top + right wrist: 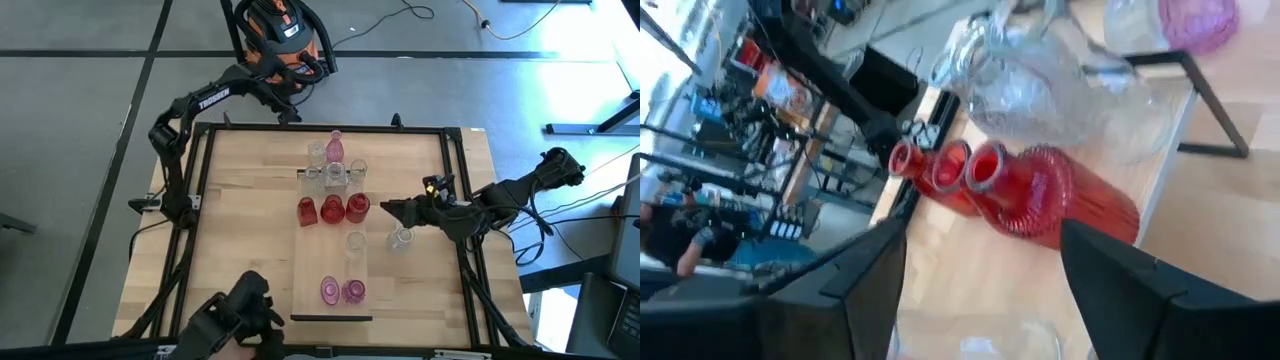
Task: Sort vases onto shelf
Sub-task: Put the violet vase on the shelf aligned with the violet vase
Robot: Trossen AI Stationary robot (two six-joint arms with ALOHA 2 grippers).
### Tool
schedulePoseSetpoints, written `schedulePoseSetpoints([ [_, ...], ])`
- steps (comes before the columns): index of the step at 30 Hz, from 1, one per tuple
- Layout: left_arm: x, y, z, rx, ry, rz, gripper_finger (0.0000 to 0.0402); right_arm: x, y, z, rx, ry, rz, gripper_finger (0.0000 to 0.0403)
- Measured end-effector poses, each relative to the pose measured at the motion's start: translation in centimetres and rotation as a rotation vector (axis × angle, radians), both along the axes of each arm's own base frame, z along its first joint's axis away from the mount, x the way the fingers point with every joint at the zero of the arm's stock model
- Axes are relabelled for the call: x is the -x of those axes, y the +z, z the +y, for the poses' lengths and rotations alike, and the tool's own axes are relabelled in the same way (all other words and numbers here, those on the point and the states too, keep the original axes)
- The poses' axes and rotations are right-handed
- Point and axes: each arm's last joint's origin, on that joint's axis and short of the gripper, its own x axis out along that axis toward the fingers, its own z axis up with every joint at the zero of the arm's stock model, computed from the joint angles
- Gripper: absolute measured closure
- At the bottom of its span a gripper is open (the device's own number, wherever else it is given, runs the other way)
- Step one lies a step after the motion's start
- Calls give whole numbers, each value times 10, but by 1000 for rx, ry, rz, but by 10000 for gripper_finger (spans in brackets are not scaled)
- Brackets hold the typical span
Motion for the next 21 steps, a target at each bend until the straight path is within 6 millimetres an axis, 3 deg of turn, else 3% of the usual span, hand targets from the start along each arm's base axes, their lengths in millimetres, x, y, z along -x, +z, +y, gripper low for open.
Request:
schedulePoseSetpoints([
  [4,-8,14,-5,41,-75,-18,184,-4,4,-8,77,-93,-45,155],
  [7,-9,16,-10,103,-99,-48,184,-12,8,-27,192,-139,-23,155],
  [15,-5,11,-20,233,-126,-16,184,-11,16,-105,407,-294,270,155],
  [19,0,9,-28,339,-153,11,184,-3,1,-150,341,-196,413,155],
  [21,3,9,-33,374,-181,24,184,0,-9,-173,298,-148,398,155],
])
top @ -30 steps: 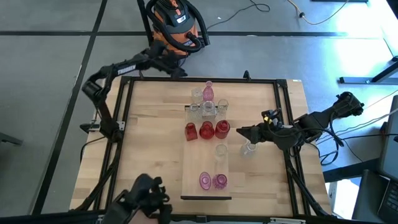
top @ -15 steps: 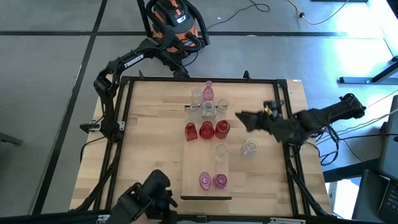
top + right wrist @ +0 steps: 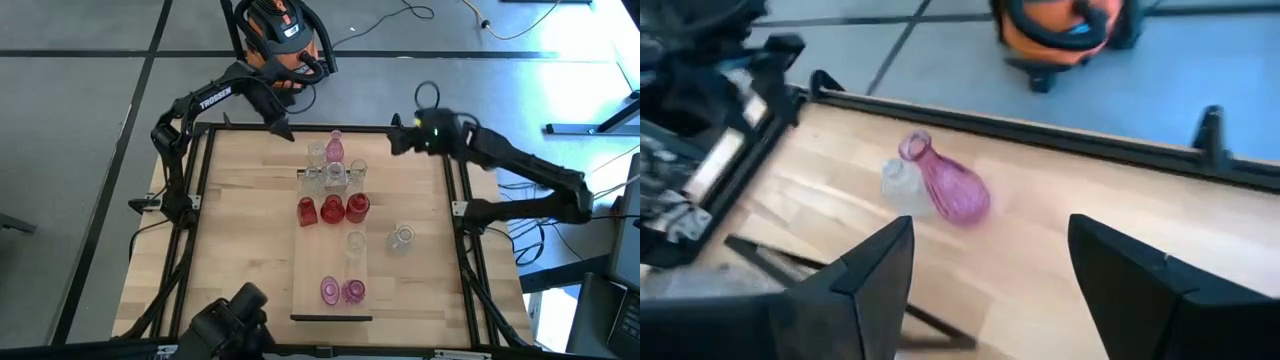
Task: Sort vases onto shelf
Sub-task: Put the violet vase on the shelf aligned with the violet vase
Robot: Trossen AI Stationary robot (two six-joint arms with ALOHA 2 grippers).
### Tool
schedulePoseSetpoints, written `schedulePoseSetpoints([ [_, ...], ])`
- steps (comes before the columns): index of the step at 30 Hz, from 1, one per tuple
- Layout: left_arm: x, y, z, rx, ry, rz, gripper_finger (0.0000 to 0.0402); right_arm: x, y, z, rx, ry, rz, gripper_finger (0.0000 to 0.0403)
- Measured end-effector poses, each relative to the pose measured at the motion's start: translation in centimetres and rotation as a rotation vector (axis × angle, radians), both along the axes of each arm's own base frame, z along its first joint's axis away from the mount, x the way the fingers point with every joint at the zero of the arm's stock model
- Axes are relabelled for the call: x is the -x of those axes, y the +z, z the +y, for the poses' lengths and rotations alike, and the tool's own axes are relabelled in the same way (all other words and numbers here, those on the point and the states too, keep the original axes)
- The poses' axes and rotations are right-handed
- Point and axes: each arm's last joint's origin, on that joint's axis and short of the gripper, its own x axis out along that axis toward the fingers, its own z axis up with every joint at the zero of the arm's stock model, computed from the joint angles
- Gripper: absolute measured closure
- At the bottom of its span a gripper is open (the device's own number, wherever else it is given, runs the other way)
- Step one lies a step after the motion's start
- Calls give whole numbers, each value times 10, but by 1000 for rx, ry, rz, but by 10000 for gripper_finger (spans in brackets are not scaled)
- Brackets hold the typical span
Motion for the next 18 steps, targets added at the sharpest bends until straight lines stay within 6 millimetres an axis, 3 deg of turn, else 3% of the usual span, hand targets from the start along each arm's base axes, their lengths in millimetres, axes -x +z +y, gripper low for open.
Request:
schedulePoseSetpoints([
  [6,4,-1,-2,25,-16,17,184,21,-28,-70,-47,51,-180,155],
  [10,1,0,4,48,88,23,184,31,-53,-115,-163,106,-266,155],
  [14,-8,6,13,205,241,-70,184,11,-70,-145,-228,211,-284,155],
  [18,-17,16,26,285,345,-183,184,-15,-71,-169,-270,328,-301,155],
])
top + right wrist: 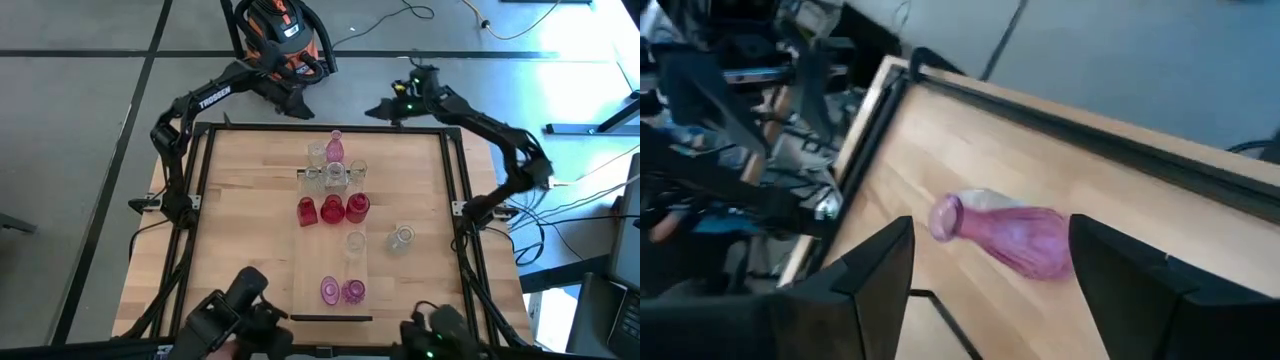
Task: Sort vases onto shelf
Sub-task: Put the violet vase on the shelf aligned with the violet vase
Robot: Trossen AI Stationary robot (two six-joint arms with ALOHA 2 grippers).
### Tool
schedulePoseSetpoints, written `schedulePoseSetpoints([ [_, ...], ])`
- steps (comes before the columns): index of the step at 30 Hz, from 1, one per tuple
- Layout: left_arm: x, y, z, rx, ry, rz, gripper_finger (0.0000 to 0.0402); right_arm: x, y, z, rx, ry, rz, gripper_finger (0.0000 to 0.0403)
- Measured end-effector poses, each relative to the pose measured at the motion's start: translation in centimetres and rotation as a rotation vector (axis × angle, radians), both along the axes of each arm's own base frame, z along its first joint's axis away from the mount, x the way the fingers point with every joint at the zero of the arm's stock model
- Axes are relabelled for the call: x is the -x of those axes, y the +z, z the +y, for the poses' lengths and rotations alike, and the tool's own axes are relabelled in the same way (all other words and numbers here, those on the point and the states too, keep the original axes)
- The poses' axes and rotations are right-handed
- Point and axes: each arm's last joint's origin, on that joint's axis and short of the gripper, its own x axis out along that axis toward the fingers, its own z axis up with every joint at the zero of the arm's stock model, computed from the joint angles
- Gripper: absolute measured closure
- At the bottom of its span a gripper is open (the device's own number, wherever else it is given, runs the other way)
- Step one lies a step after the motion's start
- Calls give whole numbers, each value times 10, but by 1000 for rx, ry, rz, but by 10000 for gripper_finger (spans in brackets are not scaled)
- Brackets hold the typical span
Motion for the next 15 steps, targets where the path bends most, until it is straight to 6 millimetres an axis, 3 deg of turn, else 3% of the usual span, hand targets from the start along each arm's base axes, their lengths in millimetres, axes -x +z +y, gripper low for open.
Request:
schedulePoseSetpoints([
  [4,6,0,8,83,135,67,184,-16,-6,-13,-95,47,63,155],
  [8,8,-1,8,97,151,88,184,-32,4,-16,-34,44,156,155],
  [15,6,-2,6,98,143,88,184,-64,18,3,25,29,206,155],
])
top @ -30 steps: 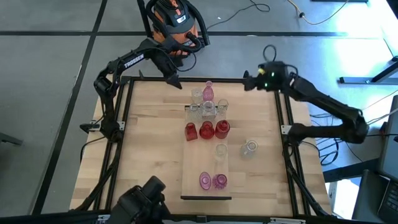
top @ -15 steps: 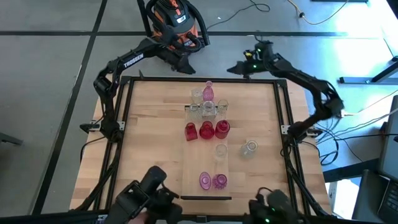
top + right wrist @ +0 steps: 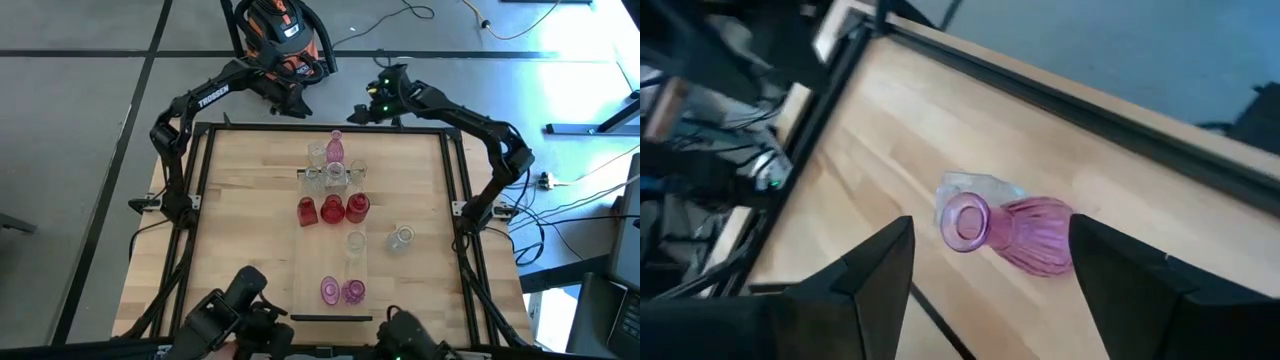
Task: Sort vases onto shelf
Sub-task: Put the violet vase on the shelf aligned with the violet vase
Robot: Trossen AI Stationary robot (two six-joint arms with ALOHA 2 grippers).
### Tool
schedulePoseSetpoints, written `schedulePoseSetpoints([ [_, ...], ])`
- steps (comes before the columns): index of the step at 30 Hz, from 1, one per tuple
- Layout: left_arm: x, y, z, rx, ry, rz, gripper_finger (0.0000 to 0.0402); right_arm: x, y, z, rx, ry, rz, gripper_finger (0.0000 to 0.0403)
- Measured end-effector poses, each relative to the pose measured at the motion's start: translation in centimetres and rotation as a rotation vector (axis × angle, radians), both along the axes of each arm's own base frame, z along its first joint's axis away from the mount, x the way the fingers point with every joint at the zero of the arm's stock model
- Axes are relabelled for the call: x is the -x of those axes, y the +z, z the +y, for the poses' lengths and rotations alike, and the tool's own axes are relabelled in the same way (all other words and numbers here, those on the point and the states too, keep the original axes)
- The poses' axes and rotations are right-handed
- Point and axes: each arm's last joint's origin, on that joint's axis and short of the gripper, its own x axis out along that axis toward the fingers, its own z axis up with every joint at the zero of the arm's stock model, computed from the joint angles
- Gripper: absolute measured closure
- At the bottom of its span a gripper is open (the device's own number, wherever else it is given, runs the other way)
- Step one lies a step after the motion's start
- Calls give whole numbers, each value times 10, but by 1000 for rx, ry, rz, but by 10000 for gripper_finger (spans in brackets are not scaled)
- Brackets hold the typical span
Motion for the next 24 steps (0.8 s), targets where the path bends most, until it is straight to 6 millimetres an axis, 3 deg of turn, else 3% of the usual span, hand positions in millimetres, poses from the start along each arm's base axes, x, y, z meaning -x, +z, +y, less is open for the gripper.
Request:
schedulePoseSetpoints([
  [6,0,1,-1,2,-33,-32,184,-23,-3,18,-13,-78,35,155],
  [11,4,1,2,-1,-58,-65,184,-43,-21,24,-80,-139,48,162],
  [24,12,2,6,-1,-86,-110,184,-68,-39,36,-76,-197,77,290],
])
